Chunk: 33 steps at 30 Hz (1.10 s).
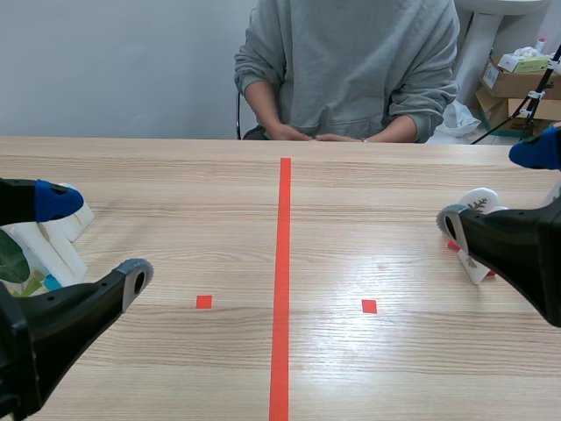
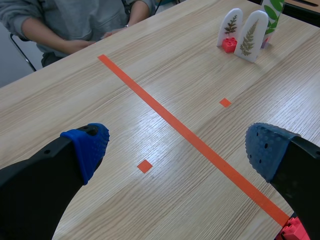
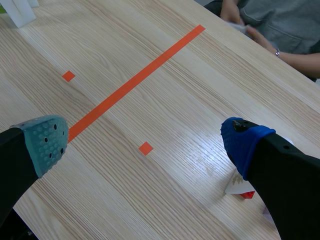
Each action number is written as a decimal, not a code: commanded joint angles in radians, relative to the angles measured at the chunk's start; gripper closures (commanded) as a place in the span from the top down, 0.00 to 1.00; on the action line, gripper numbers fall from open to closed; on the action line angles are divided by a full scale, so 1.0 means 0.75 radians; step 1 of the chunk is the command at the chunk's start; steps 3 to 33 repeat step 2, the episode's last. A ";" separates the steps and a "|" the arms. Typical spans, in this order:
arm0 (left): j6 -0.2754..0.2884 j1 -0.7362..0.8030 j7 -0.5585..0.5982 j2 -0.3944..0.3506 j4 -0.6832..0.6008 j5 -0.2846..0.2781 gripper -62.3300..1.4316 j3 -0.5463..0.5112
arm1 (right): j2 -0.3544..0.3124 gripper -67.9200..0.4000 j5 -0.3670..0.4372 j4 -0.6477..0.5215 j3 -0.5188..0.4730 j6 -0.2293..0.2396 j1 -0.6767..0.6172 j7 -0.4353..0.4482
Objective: Do the leaf sorting experiment
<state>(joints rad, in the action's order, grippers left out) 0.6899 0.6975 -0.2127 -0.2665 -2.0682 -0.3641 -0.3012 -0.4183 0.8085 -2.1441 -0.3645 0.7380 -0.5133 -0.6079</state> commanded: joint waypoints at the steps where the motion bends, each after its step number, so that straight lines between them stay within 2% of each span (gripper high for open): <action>1: 0.002 -0.004 0.017 0.004 -0.006 -0.017 0.93 -0.003 | -0.004 0.93 0.009 0.006 0.000 0.010 0.013 0.019; 33: 0.002 -0.004 0.017 0.004 -0.006 -0.017 0.93 -0.003 | -0.004 0.93 0.009 0.006 0.000 0.010 0.013 0.019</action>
